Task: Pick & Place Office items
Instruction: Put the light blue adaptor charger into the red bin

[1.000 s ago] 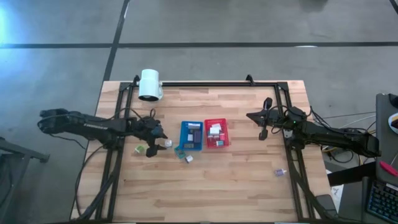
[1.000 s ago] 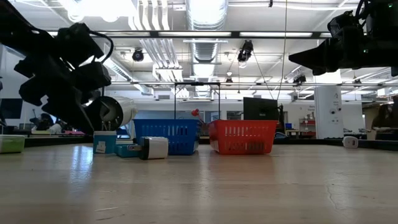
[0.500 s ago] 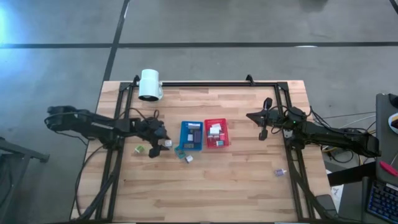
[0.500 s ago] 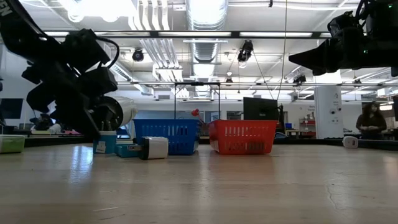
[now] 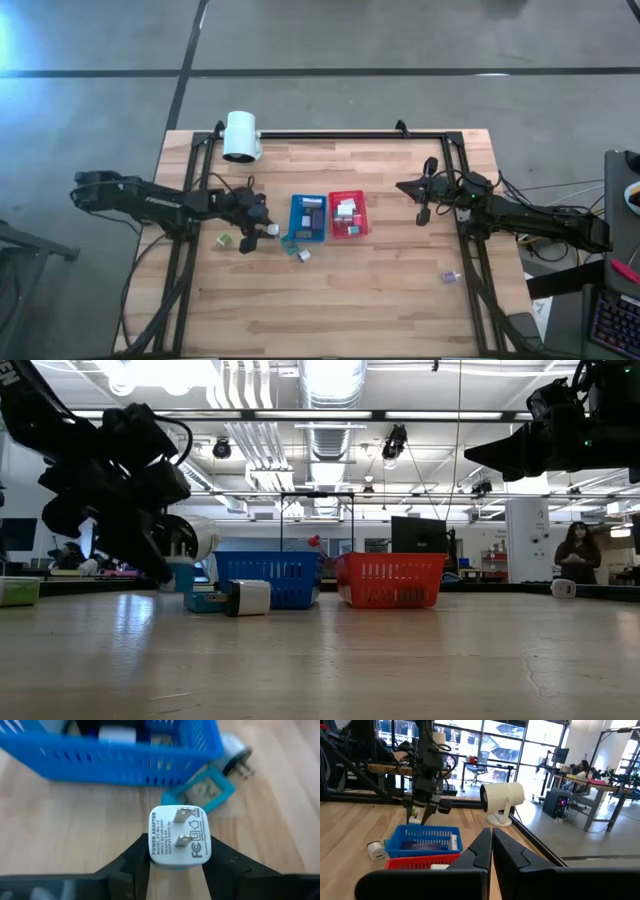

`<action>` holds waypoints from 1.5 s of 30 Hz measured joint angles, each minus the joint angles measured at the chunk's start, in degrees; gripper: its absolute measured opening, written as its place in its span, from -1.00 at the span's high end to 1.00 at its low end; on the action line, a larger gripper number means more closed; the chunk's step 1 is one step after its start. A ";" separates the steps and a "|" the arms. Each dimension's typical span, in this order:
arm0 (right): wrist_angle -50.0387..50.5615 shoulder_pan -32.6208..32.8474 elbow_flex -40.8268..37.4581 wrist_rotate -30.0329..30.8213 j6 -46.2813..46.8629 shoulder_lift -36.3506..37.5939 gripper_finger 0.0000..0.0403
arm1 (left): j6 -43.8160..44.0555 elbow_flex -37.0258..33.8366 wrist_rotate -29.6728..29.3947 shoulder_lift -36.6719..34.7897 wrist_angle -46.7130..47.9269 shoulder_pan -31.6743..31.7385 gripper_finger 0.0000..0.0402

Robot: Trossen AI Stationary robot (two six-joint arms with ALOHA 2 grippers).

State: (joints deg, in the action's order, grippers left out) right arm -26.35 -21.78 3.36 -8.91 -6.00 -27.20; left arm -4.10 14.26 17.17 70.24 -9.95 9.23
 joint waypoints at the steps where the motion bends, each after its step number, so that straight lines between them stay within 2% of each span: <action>1: 0.00 0.00 0.00 0.00 0.00 0.00 0.96 | 0.00 0.00 0.00 -0.90 -0.22 0.00 0.28; 6: 0.00 0.02 -0.04 -0.06 0.00 0.02 0.96 | 0.00 0.02 -0.02 -8.20 -2.43 0.00 0.28; 11: 0.85 0.65 -0.04 -1.45 -2.50 -0.02 0.96 | 0.06 0.07 -0.68 -15.74 -9.75 0.00 0.28; 16: 0.46 3.23 -0.04 -1.46 -6.76 0.01 0.93 | 1.09 0.09 -0.74 -18.87 -17.24 0.02 0.28; 21: -2.28 7.25 0.84 -1.46 -10.00 -0.02 0.73 | 4.62 0.09 -0.85 -18.05 -26.74 0.07 0.28; 26: -2.60 12.81 3.87 -0.48 -14.33 -1.51 0.41 | 8.34 0.09 -2.96 -15.34 -37.30 0.09 0.28; 28: -2.62 15.98 5.84 3.21 -17.45 -3.94 0.28 | 9.72 0.09 -4.34 -13.57 -41.30 0.11 0.28; 31: -2.62 21.23 9.52 12.03 -22.00 -9.53 0.11 | 10.99 0.22 -5.60 -10.80 -47.38 0.11 0.28; 35: -2.61 26.80 15.11 22.10 -25.76 -18.79 -0.07 | 13.32 3.44 -6.12 -7.33 -49.13 0.11 0.28; 41: -2.64 28.96 25.04 25.26 -27.52 -31.31 -0.22 | 17.87 11.48 -6.47 0.42 -50.72 -0.94 0.28; 45: -2.85 29.05 32.14 32.33 -30.60 -38.49 -0.26 | 19.46 16.59 -6.43 6.79 -52.64 -1.92 0.28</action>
State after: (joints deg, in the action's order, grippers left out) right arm -29.20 7.27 35.50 23.43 -36.60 -65.69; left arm 15.36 30.85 10.74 77.03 -62.59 7.31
